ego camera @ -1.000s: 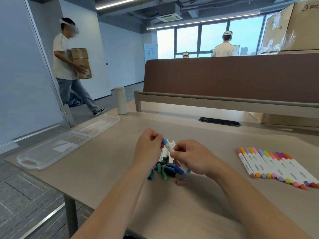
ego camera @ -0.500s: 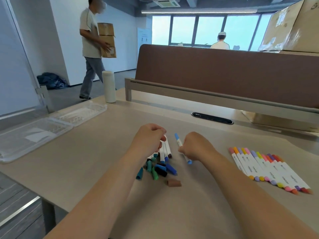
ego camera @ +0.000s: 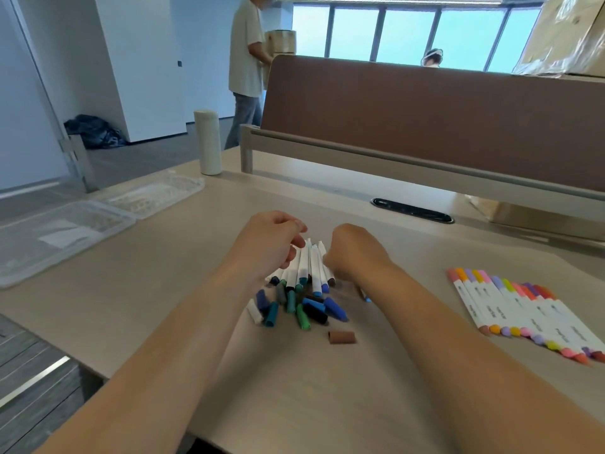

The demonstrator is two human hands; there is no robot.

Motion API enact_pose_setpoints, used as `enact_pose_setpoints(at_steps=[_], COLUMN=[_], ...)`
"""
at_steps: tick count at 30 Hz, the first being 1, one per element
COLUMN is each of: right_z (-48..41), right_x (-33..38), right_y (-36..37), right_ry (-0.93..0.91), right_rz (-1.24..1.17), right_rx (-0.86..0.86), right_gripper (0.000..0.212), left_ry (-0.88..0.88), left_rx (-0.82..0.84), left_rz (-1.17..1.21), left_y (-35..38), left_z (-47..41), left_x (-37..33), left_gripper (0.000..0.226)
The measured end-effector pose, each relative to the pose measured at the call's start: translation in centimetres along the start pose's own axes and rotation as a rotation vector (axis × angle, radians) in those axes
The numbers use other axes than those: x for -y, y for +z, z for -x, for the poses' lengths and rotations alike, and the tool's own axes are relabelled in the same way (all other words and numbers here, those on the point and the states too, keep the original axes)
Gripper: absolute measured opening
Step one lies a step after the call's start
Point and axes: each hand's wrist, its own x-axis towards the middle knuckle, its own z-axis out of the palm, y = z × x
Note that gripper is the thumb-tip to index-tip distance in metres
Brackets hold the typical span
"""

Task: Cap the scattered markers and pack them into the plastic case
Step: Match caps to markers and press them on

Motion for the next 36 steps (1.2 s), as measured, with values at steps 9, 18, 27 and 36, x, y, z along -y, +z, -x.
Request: enact_pose_setpoints(at_steps=[9,18,27,36], right_z=[0.5,4.1,9.1,9.8], right_x=[1.1,1.1,-1.9,-3.1], right_y=[-0.9,-3.1,-4.7,-4.1], right_ry=[0.057,-0.009,-0.028,-0.012], right_rz=[0.047,-0.26,-0.558,-0.606], right_rx=[0.175,0.166,0.144,0.125], right_gripper=[0.023,0.015,0.016,0.009], left_ry=[-0.041,-0.029,0.087,0.077], left_rx=[-0.009,-0.019,0.028,0.114], left_rz=[-0.001,-0.113,-0.483,-0.726], left_y=[-1.4,-1.2,-0.5,0.8], left_z=[0.5,3.0,6.6,7.0], left_x=[0.8,-0.1,-0.1,0.7], left_gripper=[0.019,0.016,0.016,0.016])
